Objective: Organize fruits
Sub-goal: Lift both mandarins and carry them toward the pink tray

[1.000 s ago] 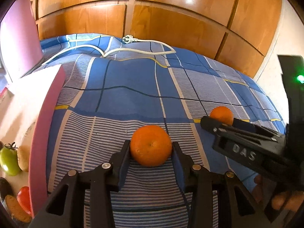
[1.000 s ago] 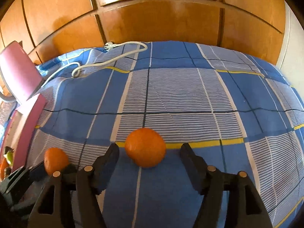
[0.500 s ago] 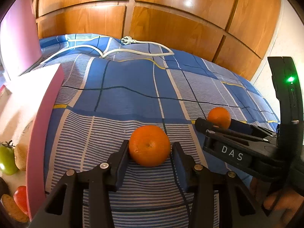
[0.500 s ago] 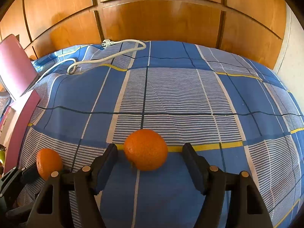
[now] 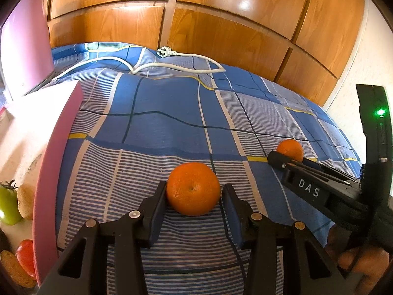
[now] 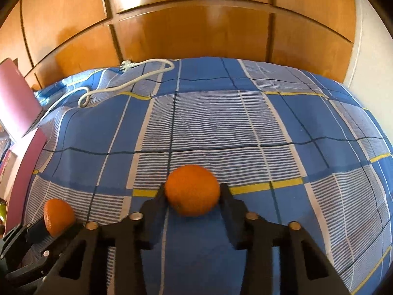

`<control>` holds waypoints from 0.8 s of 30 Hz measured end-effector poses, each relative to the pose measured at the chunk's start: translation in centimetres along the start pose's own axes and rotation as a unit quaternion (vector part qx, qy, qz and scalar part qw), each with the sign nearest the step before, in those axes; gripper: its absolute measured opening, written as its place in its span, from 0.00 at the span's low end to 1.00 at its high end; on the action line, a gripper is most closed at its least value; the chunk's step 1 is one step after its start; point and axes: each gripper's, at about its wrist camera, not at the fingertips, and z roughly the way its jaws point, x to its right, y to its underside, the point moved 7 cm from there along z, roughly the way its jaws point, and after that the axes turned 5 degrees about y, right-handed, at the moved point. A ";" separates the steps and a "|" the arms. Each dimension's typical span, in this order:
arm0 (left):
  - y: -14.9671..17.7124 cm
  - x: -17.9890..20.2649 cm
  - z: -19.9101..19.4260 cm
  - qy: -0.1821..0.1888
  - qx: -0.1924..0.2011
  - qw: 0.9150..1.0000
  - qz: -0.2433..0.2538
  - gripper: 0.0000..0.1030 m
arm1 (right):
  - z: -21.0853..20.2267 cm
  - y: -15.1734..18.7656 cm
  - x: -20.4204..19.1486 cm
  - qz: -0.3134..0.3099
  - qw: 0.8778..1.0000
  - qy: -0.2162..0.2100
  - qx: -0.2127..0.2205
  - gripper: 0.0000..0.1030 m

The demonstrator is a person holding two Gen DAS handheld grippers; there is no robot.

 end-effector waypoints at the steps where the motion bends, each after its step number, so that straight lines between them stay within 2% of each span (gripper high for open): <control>1: 0.0 0.0 0.0 -0.002 -0.001 1.000 0.002 0.44 | 0.0 0.0 0.0 0.001 1.000 -0.001 0.000 0.39; 3: 0.0 0.1 0.1 -0.008 -0.003 1.000 0.006 0.43 | 0.1 0.0 -0.1 -0.002 1.000 0.002 0.000 0.39; 5: 0.0 0.1 0.0 -0.019 -0.005 1.000 0.008 0.38 | 0.1 0.0 -0.1 -0.002 1.000 0.002 0.001 0.38; 15: 0.3 0.2 -0.5 -0.033 -0.021 0.999 0.011 0.37 | -0.4 0.3 -0.4 -0.015 1.000 0.005 -0.003 0.38; 24: 1.0 0.4 -1.9 -0.035 -0.027 0.999 0.007 0.37 | -2.1 1.9 -1.5 -0.026 0.999 -0.016 -0.008 0.38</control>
